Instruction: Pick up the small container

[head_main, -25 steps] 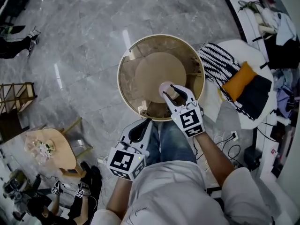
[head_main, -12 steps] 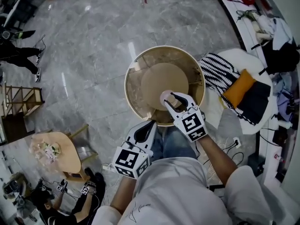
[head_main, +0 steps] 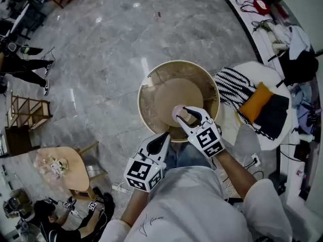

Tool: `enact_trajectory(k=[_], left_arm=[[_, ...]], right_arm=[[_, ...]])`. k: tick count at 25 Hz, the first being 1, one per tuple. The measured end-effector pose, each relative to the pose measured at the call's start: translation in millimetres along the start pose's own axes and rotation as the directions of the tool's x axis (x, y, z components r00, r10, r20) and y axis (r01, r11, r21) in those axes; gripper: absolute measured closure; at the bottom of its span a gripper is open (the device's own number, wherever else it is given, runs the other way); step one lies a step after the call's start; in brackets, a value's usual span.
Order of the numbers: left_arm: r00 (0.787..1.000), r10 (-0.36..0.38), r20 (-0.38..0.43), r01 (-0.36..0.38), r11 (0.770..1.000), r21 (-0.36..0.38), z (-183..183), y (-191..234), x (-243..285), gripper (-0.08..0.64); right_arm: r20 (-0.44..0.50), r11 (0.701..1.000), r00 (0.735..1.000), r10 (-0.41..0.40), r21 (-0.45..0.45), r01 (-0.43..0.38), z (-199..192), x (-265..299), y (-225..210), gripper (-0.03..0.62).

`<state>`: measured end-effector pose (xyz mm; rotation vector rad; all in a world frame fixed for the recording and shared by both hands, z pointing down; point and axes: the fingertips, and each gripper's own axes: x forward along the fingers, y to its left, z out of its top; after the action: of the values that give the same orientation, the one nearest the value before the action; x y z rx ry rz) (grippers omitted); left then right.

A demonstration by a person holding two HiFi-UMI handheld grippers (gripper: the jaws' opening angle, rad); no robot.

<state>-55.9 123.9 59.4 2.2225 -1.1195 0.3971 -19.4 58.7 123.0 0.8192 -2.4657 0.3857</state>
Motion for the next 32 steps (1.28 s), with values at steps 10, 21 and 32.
enact_trajectory(k=[10, 21, 32], left_arm=[[0.999, -0.002, 0.033, 0.001, 0.999, 0.032, 13.5, -11.2, -17.7, 0.543], [0.997, 0.028, 0.074, -0.031, 0.999, 0.035, 16.9, -8.4, -37.7, 0.543], [0.993, 0.036, 0.108, -0.039, 0.999, 0.028, 21.8, -2.3, -49.6, 0.543]], right_arm=[[0.011, 0.999, 0.999, 0.033, -0.019, -0.033, 20.8, -26.8, 20.6, 0.443], [0.02, 0.998, 0.999, 0.041, -0.044, -0.041, 38.4, -52.9, 37.8, 0.443], [0.044, 0.997, 0.998, 0.039, -0.068, -0.036, 52.6, -75.8, 52.8, 0.443]])
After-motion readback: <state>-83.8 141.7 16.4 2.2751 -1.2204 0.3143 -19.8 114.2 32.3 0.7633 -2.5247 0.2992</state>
